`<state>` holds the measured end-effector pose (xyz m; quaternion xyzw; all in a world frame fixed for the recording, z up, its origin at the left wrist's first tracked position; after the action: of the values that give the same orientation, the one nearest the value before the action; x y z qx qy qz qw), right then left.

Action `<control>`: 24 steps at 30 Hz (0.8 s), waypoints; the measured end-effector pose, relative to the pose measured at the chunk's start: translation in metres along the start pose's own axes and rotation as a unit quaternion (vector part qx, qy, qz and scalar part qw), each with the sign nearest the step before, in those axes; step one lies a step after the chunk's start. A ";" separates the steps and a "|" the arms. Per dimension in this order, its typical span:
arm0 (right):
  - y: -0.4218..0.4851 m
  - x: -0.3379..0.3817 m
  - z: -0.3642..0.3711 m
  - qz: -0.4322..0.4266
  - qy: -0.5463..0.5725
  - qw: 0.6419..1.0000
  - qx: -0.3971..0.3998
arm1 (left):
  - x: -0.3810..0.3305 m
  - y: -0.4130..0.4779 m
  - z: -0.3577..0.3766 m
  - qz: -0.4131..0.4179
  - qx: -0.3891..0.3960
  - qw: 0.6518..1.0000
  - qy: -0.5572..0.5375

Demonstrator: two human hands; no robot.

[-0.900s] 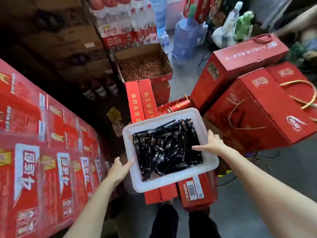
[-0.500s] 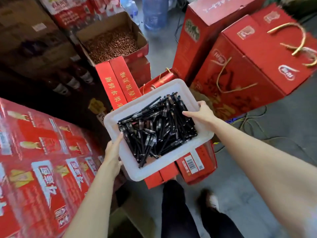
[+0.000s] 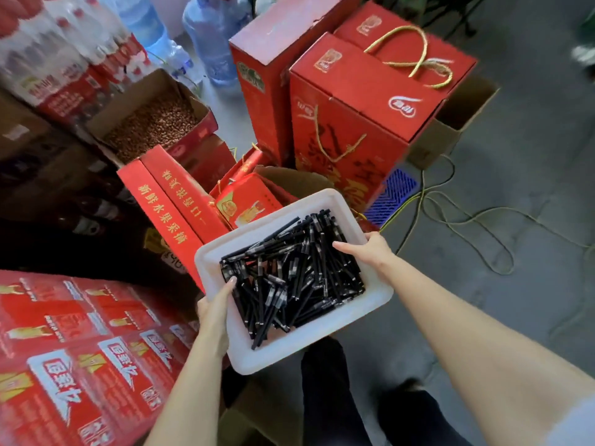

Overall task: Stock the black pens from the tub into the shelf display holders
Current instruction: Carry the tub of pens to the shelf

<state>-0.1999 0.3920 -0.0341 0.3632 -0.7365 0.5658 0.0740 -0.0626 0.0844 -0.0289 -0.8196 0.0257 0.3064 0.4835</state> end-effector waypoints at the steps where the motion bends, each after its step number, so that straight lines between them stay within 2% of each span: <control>1: -0.004 -0.015 -0.016 0.011 0.024 1.000 -0.010 | -0.005 -0.011 0.013 0.011 0.003 1.000 0.016; 7: -0.043 -0.123 -0.131 0.075 0.214 0.972 -0.057 | -0.028 -0.089 0.132 0.084 0.082 0.981 0.154; 11: -0.041 -0.258 -0.217 0.090 0.320 0.936 -0.115 | -0.017 -0.163 0.236 0.149 0.130 0.945 0.259; 16: -0.141 -0.366 -0.332 0.086 0.433 0.876 -0.194 | 0.039 -0.284 0.381 0.186 0.203 0.895 0.352; 21: -0.246 -0.499 -0.427 0.114 0.542 0.774 -0.307 | 0.124 -0.432 0.509 0.223 0.320 0.822 0.415; 24: -0.310 -0.571 -0.465 0.133 0.611 0.678 -0.386 | 0.177 -0.527 0.567 0.254 0.379 0.767 0.451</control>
<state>0.2657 1.0332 0.0728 -0.2259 -0.7212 0.3315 0.5648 -0.0114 0.8672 0.0920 -0.5768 0.5619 -0.0213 0.5926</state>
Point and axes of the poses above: each hand's wrist, its own y-axis towards the middle knuckle, its own z-axis out of the palm, x = y × z, the point moved 7 cm from there along y, towards the middle knuckle, and after that the axes turned 4 degrees about y, right-handed, at the moved point
